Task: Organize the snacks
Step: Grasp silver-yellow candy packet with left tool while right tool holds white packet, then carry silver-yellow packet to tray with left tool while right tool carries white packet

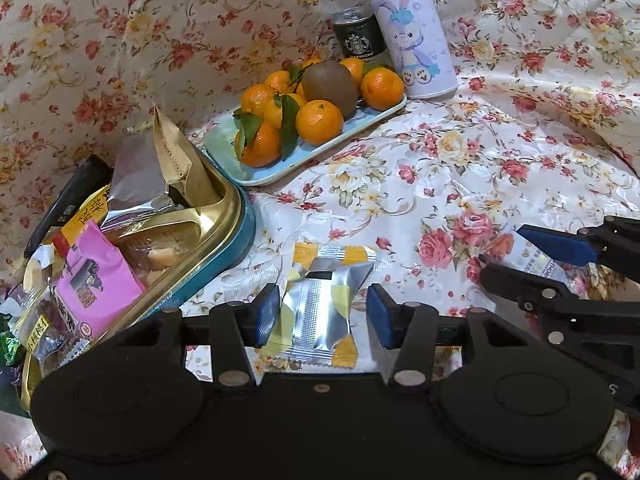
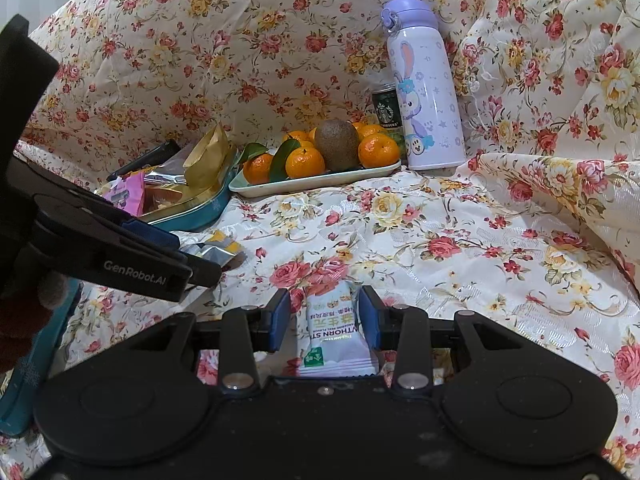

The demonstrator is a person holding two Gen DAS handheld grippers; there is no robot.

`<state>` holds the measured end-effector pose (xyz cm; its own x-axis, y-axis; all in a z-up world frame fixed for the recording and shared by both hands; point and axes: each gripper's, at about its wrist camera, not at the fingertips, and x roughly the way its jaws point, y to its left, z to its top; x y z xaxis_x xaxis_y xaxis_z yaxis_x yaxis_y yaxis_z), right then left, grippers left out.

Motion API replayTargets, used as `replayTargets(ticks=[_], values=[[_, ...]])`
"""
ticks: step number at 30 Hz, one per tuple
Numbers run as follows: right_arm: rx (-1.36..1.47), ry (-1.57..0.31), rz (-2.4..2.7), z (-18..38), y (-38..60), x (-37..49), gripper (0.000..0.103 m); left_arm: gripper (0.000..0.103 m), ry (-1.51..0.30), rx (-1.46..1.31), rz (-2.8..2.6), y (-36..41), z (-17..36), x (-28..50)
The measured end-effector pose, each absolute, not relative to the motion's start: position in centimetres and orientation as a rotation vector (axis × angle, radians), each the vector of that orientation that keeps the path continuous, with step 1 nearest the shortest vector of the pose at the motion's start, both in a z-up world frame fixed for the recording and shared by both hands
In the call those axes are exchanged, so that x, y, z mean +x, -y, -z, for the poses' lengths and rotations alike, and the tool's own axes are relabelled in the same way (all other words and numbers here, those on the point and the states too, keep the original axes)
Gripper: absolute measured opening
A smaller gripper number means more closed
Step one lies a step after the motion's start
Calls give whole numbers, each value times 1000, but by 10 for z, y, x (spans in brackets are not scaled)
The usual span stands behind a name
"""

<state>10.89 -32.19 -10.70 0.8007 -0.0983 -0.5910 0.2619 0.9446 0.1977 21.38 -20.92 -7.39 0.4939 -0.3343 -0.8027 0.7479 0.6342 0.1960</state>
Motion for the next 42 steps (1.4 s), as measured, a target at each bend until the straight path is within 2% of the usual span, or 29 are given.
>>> replayTargets(ticks=[6, 10, 13, 26, 42], values=[[278, -614, 195, 107, 322, 109, 39, 56, -848, 542, 690, 211, 78, 222], [278, -613, 195, 107, 323, 109, 39, 47, -888, 491, 690, 211, 77, 224], [280, -613, 197, 107, 322, 109, 39, 45, -897, 475, 651, 213, 75, 219], [280, -612, 197, 107, 322, 109, 39, 44, -968, 359, 458, 180, 62, 165], [248, -626, 218, 107, 317, 111, 37, 46, -1012, 218, 349, 137, 73, 121]])
